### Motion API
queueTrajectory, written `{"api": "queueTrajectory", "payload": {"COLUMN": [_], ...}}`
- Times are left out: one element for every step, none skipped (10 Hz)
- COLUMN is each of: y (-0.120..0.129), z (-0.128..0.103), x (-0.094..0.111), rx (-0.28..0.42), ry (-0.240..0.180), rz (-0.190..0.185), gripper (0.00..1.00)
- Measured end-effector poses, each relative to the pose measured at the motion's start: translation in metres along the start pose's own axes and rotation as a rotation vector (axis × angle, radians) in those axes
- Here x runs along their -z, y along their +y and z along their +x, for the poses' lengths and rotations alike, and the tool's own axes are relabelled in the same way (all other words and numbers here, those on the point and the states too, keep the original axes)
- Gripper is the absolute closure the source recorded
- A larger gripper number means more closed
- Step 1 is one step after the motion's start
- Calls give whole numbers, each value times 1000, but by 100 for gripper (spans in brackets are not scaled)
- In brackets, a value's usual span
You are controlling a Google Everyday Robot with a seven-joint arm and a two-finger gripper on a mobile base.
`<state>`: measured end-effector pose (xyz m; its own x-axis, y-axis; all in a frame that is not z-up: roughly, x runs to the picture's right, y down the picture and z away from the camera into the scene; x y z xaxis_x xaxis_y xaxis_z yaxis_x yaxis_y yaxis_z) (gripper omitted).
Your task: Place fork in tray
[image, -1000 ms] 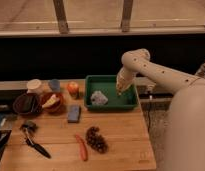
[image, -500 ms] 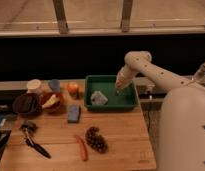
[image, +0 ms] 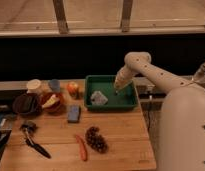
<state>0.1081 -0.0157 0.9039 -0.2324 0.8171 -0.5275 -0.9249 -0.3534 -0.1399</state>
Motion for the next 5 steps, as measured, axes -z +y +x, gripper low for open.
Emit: {"api": "queueTrajectory", "payload": {"y": [-1,0,0,-1,-1], "z": [0,0,0,0,0], "x": [0,0,0,0,0], "rx": [-1,0,-1,-1,-1], "ry": [0,0,0,0,0], "rz": [0,0,0,0,0], "gripper": [52,44,32,24,20]}}
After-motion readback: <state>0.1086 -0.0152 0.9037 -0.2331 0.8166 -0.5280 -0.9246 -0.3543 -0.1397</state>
